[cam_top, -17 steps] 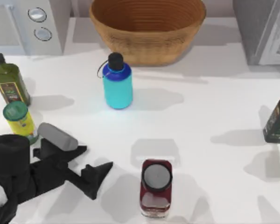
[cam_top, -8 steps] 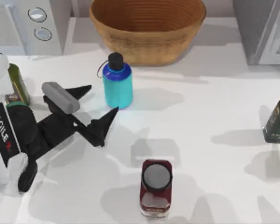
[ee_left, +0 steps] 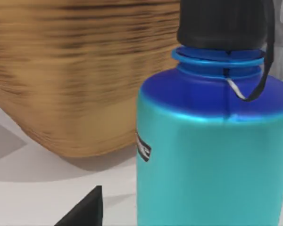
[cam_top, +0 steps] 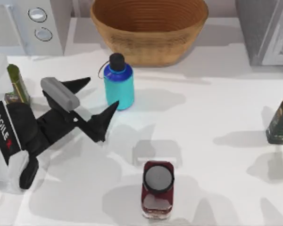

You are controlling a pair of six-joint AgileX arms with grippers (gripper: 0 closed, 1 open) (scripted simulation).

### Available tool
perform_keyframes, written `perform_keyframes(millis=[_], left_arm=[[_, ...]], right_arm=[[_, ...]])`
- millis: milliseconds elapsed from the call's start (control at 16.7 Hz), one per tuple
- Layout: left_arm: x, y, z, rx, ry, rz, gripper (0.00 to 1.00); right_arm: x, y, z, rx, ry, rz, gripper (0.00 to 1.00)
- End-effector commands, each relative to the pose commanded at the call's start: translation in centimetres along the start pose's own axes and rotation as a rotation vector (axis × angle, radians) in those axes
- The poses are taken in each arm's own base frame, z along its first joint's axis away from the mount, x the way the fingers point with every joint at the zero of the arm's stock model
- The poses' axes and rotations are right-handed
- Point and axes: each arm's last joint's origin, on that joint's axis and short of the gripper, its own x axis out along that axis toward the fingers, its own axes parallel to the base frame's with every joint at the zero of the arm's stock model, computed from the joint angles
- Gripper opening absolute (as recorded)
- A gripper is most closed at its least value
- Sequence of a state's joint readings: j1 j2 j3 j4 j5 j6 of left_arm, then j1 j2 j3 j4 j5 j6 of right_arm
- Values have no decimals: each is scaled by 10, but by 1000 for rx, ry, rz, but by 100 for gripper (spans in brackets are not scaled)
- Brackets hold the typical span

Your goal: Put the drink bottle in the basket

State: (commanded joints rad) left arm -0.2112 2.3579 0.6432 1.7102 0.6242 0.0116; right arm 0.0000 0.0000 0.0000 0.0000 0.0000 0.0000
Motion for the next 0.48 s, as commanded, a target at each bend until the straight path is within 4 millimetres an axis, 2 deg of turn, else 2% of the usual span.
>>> perform_keyframes(millis=[180, 480], left_arm=[[12, -10, -2, -1, 3, 1, 100], [51, -11, -4, 0, 1, 2, 100]], right_arm=[[0, 0, 0, 0, 0, 0, 100], [0, 0, 0, 0, 0, 0, 100]])
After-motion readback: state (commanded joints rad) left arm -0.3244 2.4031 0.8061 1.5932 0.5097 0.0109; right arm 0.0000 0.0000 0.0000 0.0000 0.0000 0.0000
